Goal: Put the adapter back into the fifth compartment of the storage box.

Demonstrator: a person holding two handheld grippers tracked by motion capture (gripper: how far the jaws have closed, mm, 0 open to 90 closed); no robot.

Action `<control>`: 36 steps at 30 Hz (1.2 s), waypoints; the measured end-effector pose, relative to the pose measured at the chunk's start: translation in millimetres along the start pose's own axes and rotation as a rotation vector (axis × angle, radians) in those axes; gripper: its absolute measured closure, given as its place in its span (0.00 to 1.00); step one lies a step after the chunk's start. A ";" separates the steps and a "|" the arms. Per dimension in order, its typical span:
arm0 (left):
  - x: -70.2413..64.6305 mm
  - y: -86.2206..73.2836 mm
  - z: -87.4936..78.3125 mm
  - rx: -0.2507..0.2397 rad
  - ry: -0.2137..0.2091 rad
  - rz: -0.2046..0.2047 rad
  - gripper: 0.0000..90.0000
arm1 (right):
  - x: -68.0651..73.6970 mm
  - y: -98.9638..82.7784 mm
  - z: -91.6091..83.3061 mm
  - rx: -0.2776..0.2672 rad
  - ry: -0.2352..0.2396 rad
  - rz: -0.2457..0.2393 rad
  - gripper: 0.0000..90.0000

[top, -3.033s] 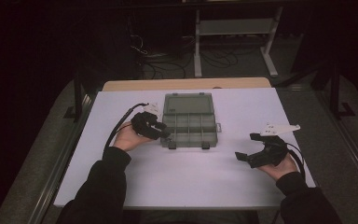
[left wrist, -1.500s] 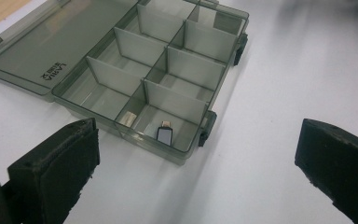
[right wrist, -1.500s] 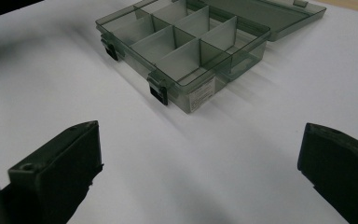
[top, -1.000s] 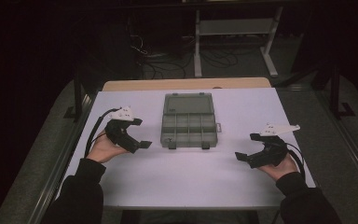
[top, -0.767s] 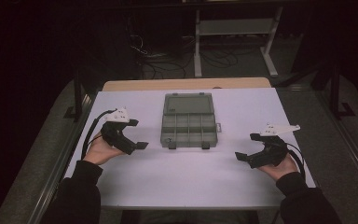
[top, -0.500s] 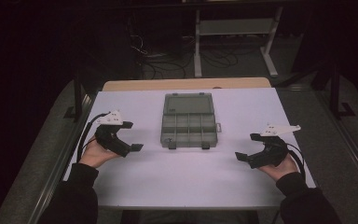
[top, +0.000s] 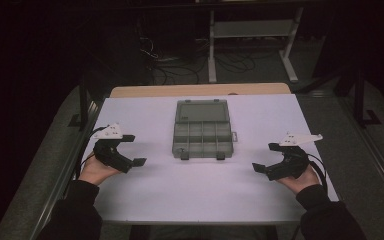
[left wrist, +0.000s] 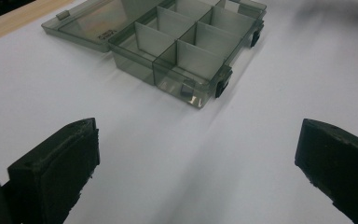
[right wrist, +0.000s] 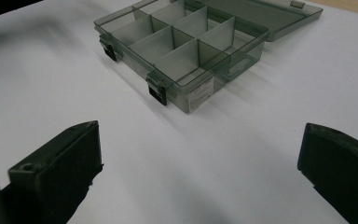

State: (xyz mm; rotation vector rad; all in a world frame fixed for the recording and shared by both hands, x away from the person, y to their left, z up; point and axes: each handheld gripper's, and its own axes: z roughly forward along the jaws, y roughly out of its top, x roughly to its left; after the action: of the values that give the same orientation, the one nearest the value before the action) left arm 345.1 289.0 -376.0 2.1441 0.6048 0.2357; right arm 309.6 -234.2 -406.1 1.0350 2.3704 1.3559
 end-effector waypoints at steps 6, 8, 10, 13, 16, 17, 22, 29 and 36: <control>2.2 -9.1 -8.1 -0.004 0.008 -0.021 0.00 | 0.0 -0.1 0.1 0.000 0.000 0.001 0.00; 2.9 -10.8 -9.9 -0.008 0.013 -0.026 0.00 | 0.1 -0.1 0.3 0.003 -0.001 0.002 0.00; 4.7 -16.6 -16.4 -0.027 0.031 -0.043 0.00 | -0.2 -0.1 -0.1 -0.001 -0.002 0.002 0.00; 5.2 -18.7 -18.7 -0.034 0.036 -0.051 0.00 | -0.5 -0.1 -0.2 -0.003 -0.004 0.003 0.00; 5.0 -26.9 -27.2 -0.069 0.074 -0.063 0.00 | -0.6 -0.1 -1.0 -0.005 -0.009 0.005 0.00; 4.8 -28.0 -29.0 -0.073 0.081 -0.065 0.00 | -0.6 -0.1 -1.2 -0.006 -0.009 0.006 0.00; 4.6 -32.3 -33.5 -0.099 0.085 -0.084 0.00 | -0.4 -0.4 -1.8 -0.003 -0.012 0.007 0.00; 1.7 -44.8 -40.7 -0.123 0.107 -0.104 0.00 | 0.6 -1.1 -3.2 -0.001 -0.028 0.005 0.00; -1.2 -50.2 -43.5 -0.144 0.126 -0.115 0.00 | 1.5 -1.3 -5.5 -0.021 -0.031 0.010 0.00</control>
State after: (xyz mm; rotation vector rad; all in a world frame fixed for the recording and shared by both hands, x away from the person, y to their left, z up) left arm 310.9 344.2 -389.8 1.9597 0.7588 0.3427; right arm 305.1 -237.3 -403.9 1.0555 2.3275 1.3553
